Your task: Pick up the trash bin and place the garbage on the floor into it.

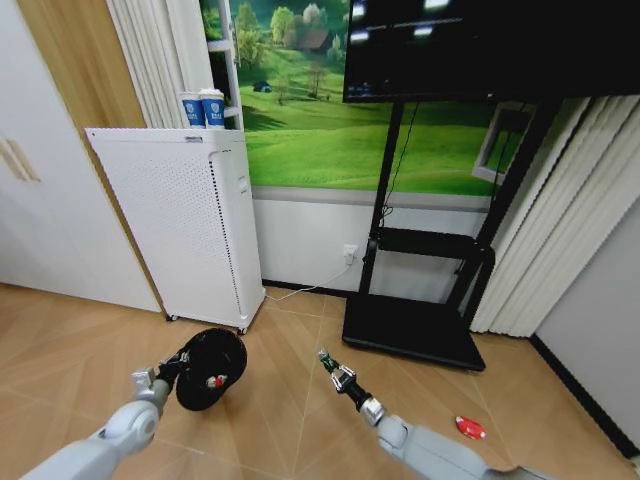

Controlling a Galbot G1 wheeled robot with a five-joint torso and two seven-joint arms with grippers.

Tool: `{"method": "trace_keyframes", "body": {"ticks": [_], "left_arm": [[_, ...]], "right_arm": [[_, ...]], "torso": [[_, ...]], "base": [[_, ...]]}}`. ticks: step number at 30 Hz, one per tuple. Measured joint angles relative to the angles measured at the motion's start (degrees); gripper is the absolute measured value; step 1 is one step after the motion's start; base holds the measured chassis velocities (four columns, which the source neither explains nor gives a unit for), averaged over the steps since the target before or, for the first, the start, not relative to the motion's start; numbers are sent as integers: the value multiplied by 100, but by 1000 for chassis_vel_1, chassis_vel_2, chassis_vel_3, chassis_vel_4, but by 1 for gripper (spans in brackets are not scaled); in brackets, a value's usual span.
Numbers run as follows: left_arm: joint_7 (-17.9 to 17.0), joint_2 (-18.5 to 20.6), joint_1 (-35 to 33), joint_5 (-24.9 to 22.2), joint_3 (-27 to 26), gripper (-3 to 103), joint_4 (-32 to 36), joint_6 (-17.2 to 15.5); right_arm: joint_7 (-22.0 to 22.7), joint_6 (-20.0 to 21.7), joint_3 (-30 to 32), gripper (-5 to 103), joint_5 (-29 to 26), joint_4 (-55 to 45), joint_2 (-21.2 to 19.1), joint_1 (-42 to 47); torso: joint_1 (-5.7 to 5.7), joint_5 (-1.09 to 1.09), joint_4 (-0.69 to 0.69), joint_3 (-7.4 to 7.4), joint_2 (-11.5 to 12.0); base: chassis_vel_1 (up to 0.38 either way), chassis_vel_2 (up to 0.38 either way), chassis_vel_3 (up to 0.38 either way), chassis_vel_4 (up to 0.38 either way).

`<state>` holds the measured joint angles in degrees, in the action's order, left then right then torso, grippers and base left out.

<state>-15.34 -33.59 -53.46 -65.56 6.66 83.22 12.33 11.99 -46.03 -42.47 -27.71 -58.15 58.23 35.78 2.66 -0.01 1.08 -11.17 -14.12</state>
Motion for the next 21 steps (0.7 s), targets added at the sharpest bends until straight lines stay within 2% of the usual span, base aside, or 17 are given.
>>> {"method": "trace_keyframes", "body": {"ticks": [1,2,5,6,8,13,14,16,21], "left_arm": [[23,-35,349,-90,322,7,-123,-14],[23,-35,349,-90,322,7,-123,-14],[137,-185,1230,-268,1145,7,-574,-20],[137,-185,1230,-268,1145,7,-574,-20],[163,-326,1630,-362,1509,7,-803,-20],[155,-544,1973,-428,1828,7,-956,-20],[143,-673,2115,-449,1987,7,-1024,-21],[138,-880,2294,-459,2199,7,-1190,-22],[74,-1111,2445,-508,2454,7,-1216,-33]], "right_arm": [[-14,0,-1,19,-24,-133,-32,-36],[-14,0,-1,19,-24,-133,-32,-36],[0,0,-42,19,-66,-466,-84,-157],[0,0,-42,19,-66,-466,-84,-157],[10,3,-91,19,-79,-623,-104,-221],[16,9,-132,19,-90,-769,-104,-271],[20,15,-145,19,-98,-868,-98,-286],[14,19,-170,19,-124,-1015,-79,-287],[7,24,-241,19,-155,-1120,37,-337]], "torso": [[0,2,0,0,0],[0,2,0,0,0],[0,2,-2,0,0],[0,2,-2,0,0],[0,1,-2,0,0],[0,2,-2,-1,0],[0,1,1,0,0],[0,2,-2,0,0],[0,2,-1,0,0]], "base": [[0,0,0,0],[0,0,0,0],[0,0,0,0],[0,0,0,0],[0,0,0,0],[0,0,0,0],[0,0,0,0],[0,0,0,0],[0,0,0,0]]}}
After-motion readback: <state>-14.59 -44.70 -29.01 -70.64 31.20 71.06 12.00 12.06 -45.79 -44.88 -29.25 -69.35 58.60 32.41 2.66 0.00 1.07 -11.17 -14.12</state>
